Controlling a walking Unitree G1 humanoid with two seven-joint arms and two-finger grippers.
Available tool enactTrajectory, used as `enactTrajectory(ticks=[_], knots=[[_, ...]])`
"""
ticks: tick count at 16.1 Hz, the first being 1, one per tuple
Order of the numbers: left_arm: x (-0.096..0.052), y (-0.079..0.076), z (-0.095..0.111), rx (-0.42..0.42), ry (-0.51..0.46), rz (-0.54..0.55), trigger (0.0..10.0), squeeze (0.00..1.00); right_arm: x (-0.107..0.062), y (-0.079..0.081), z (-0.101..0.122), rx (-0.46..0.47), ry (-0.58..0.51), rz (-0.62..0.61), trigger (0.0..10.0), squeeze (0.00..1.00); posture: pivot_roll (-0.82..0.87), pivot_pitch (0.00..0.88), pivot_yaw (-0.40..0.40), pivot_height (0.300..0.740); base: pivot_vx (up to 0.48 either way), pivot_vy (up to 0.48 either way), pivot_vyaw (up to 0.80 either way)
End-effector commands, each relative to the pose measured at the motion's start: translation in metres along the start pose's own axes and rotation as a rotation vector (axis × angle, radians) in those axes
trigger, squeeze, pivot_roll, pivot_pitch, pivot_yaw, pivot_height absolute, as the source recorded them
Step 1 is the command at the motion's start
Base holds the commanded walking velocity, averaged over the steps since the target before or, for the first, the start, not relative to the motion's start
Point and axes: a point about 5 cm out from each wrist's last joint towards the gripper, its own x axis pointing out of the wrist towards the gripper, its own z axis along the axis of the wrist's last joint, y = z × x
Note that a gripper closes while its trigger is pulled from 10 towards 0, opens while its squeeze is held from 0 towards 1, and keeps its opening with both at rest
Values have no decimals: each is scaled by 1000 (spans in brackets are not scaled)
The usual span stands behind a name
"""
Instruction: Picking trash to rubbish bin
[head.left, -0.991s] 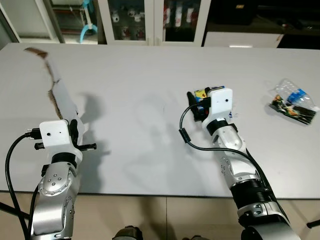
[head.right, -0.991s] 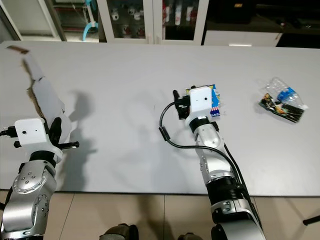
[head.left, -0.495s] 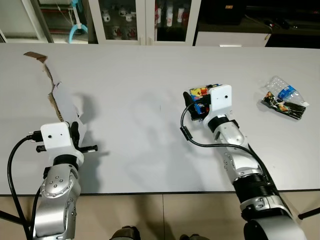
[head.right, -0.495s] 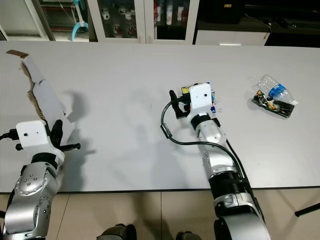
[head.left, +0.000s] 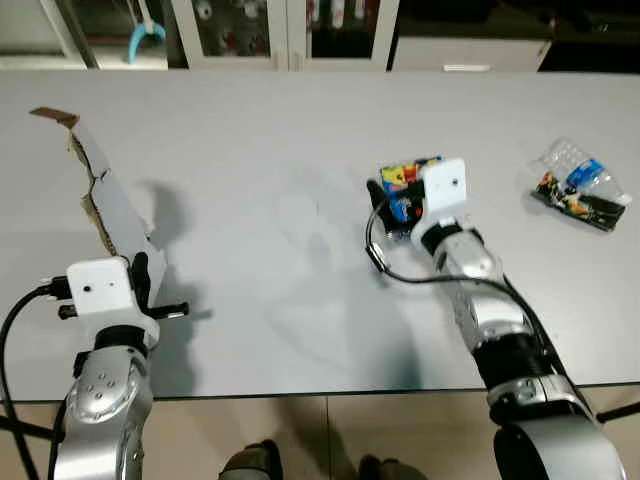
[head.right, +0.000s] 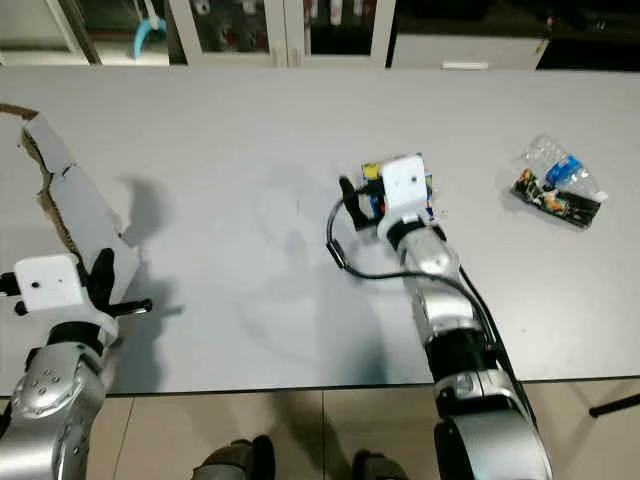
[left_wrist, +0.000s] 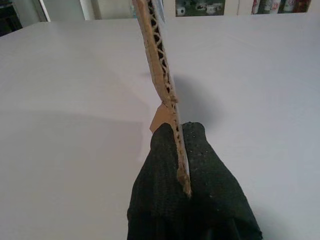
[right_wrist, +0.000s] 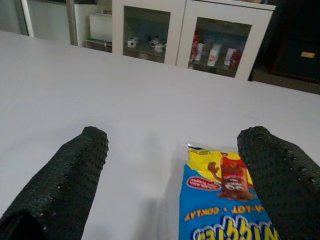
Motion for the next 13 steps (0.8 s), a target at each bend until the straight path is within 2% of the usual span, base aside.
enactTrajectory(ticks=[1, 4, 7, 8, 13], knots=[[-5, -2, -11, 2, 72, -22, 10000, 0, 3, 0, 4, -24, -9, 29, 10000, 0, 49, 245, 15, 740, 0, 0, 0], [-5, -4, -10, -3, 86, -62, 10000, 0, 9, 3, 9, -78, -21, 49, 10000, 0, 57, 253, 23, 740, 0, 0, 0], [-5, -18, -11, -3, 130, -229, 10000, 0, 12, 0, 11, -79, -18, 30, 10000, 0, 68, 253, 34, 740, 0, 0, 0], [-5, -19, -11, -5, 126, -234, 10000, 0, 12, -1, 10, -95, -12, 22, 10000, 0, 68, 253, 36, 740, 0, 0, 0], [-10, -27, -13, -19, 152, -277, 10000, 0, 12, -8, -10, -188, 129, -11, 10000, 0, 79, 245, 34, 740, 0, 0, 0]])
